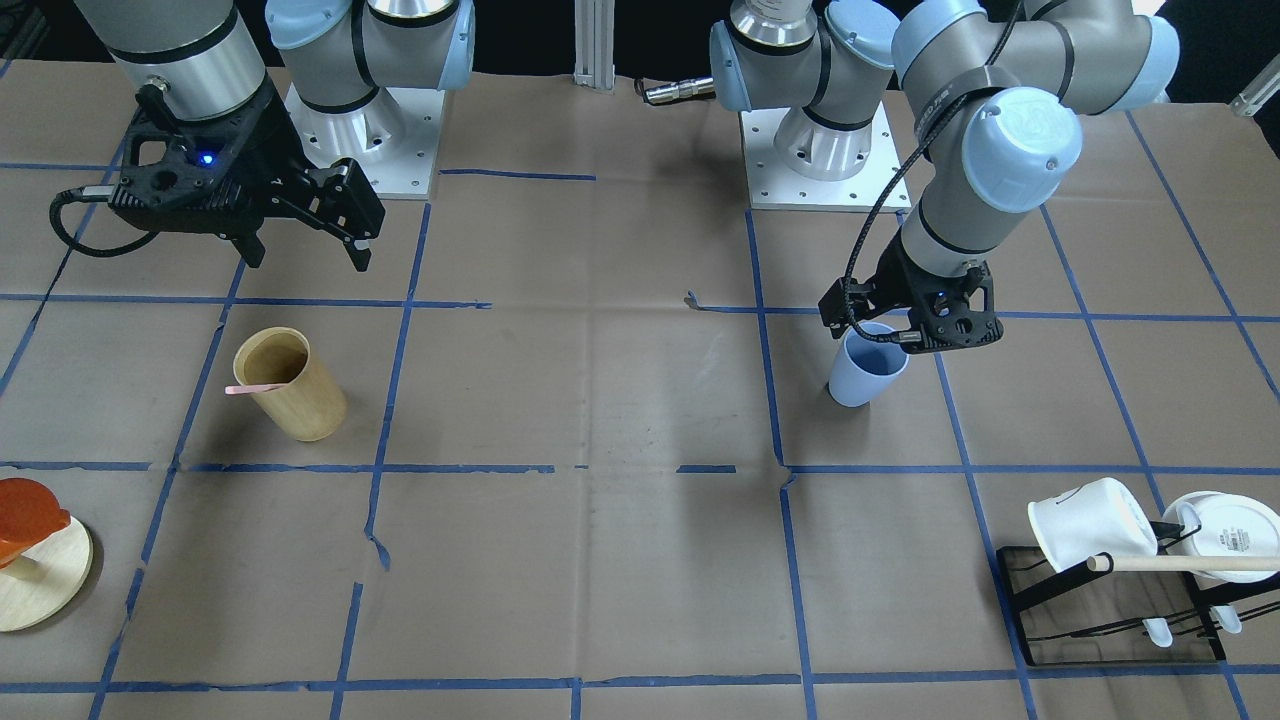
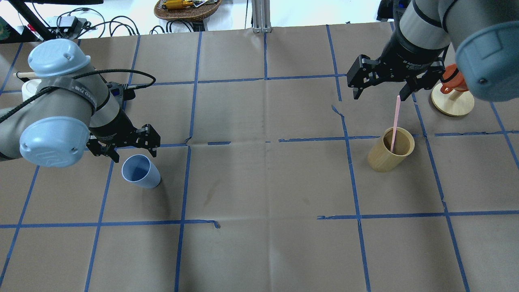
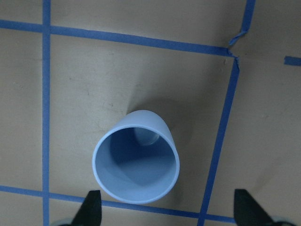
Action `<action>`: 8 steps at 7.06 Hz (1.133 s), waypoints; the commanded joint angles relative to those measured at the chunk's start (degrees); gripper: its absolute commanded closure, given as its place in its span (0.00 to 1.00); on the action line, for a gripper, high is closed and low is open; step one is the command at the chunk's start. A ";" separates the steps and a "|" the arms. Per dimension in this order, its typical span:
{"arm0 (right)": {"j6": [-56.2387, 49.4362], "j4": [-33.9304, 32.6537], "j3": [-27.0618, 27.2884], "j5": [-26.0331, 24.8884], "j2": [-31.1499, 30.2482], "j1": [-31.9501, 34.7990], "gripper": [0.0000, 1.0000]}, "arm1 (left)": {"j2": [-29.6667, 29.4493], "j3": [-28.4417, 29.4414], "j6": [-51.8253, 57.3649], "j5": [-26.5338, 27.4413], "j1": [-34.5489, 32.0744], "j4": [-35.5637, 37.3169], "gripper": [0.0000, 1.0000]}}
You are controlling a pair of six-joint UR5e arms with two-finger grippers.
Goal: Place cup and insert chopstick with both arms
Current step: 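Lower the left gripper onto the light blue cup and grasp it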
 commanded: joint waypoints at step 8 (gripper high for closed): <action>-4.70 -0.35 1.14 0.18 -0.06 -0.10 0.00 | -5.69 -5.10 0.78 -3.86 -0.41 9.43 0.46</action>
